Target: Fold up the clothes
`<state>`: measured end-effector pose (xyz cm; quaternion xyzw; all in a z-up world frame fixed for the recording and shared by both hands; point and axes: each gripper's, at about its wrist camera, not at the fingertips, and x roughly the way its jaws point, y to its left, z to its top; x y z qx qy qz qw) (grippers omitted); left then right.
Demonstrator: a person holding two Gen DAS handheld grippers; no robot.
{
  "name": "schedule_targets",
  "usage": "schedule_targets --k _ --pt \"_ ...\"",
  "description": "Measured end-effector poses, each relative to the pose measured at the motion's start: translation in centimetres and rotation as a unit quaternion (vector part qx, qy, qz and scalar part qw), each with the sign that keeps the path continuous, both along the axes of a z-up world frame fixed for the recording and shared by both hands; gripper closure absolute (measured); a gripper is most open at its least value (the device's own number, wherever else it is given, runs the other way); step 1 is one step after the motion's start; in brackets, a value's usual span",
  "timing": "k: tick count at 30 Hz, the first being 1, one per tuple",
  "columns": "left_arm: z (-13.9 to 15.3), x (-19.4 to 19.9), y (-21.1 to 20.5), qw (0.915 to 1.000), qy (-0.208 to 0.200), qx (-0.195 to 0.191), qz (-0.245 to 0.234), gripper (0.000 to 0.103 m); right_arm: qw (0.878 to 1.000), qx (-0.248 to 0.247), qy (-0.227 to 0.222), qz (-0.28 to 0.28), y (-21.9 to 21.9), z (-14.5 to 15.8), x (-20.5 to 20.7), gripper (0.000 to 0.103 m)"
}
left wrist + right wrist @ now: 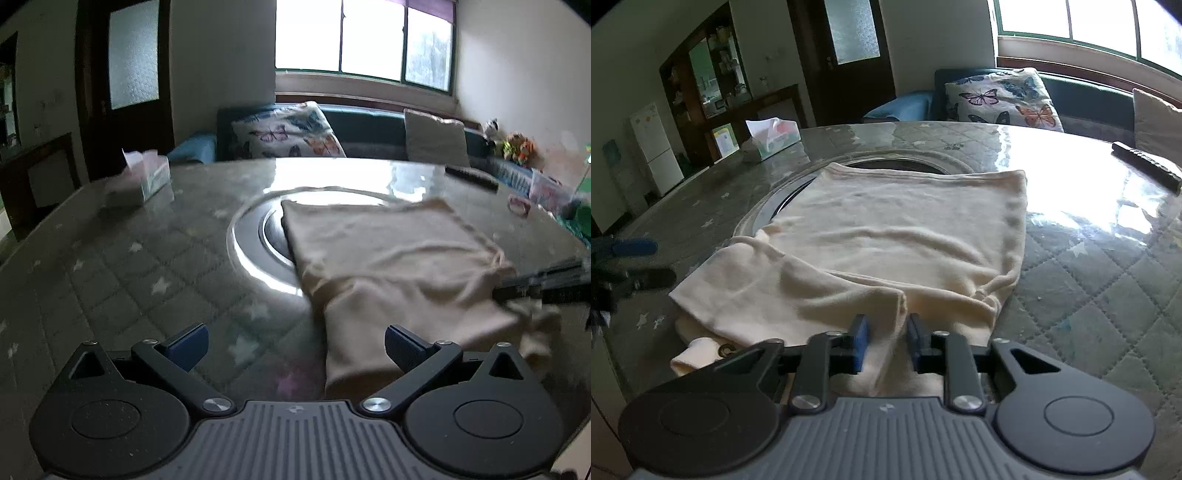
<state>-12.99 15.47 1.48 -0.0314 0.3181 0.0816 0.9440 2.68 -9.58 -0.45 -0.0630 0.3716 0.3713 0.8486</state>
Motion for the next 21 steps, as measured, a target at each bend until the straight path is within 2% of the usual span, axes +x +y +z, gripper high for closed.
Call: schedule_targets --k 2,8,17,21 --pt "-0.5 -0.3 -0.1 1.0 0.005 0.006 -0.005 0.0 1.0 -0.004 -0.007 0.0 0.2 0.2 -0.3 0.098" --pt "-1.3 -0.5 -0.8 0.9991 0.014 0.032 -0.027 0.0 0.999 0.005 -0.036 -0.003 0.1 2.5 -0.8 0.099" --pt "-2.2 0.4 -1.2 0.9969 0.031 0.071 -0.011 0.0 0.994 0.021 -0.106 -0.011 -0.9 7.4 -2.6 0.099" --pt "-2.4 0.1 -0.9 0.9966 0.041 0.072 -0.002 0.0 0.994 0.004 -0.102 -0.032 -1.6 6.5 -2.3 0.099"
